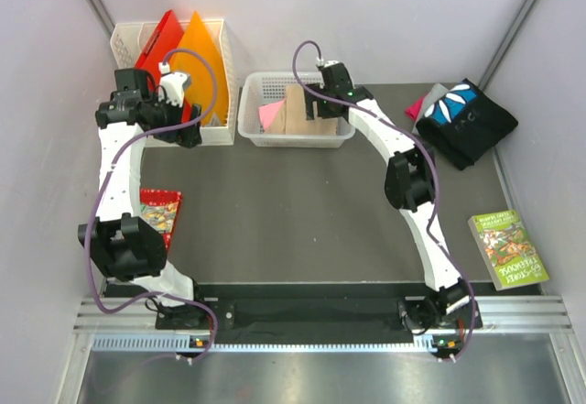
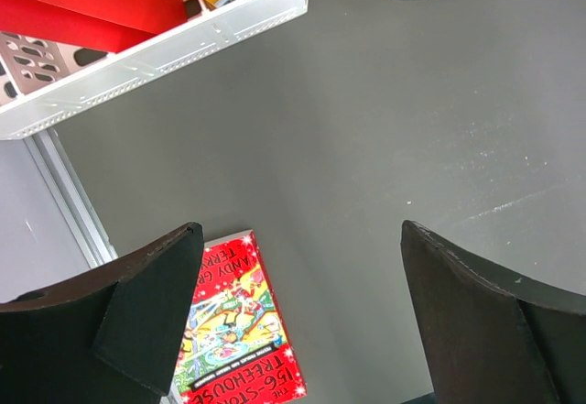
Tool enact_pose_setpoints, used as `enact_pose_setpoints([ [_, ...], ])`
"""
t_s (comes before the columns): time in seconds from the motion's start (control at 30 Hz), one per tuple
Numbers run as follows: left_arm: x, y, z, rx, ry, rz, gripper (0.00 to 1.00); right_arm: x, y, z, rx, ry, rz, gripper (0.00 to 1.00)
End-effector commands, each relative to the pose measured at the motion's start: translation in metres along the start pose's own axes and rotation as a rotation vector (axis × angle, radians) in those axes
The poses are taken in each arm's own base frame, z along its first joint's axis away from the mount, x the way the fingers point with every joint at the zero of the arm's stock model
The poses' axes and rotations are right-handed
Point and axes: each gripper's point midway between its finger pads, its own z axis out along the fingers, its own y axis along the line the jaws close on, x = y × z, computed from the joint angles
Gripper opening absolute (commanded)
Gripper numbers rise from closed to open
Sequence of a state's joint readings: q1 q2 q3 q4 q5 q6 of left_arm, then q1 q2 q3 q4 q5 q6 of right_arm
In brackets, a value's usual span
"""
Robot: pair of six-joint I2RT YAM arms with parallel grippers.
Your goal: Fold and stack the t-shirts
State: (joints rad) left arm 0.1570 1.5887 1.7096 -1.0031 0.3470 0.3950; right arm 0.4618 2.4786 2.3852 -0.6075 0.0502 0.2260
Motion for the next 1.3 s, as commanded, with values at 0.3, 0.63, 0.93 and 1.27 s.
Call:
enact_pose_setpoints([
  [0.3,-0.01,0.002,-0.023,-0.018,-0.045,0.027,0.93,0.03,-0.003,0.035,-0.02,0.047,0.004,0.5],
  [0.63,-0.008,0.001,-0.019,-0.024,-0.058,0.014,0.93,-0.012,0.004,-0.012,-0.033,-0.028,-0.013,0.0],
  [0.93,0.001,0.003,-0.013,-0.041,-0.062,0.017,0.93,-0.125,0.053,-0.159,-0.124,-0.325,-0.08,0.0],
  [1.27,0.009,-0.001,0.004,-0.004,-0.072,0.017,0.93,-0.052,0.157,-0.321,-0.298,-0.268,-0.243,0.0],
])
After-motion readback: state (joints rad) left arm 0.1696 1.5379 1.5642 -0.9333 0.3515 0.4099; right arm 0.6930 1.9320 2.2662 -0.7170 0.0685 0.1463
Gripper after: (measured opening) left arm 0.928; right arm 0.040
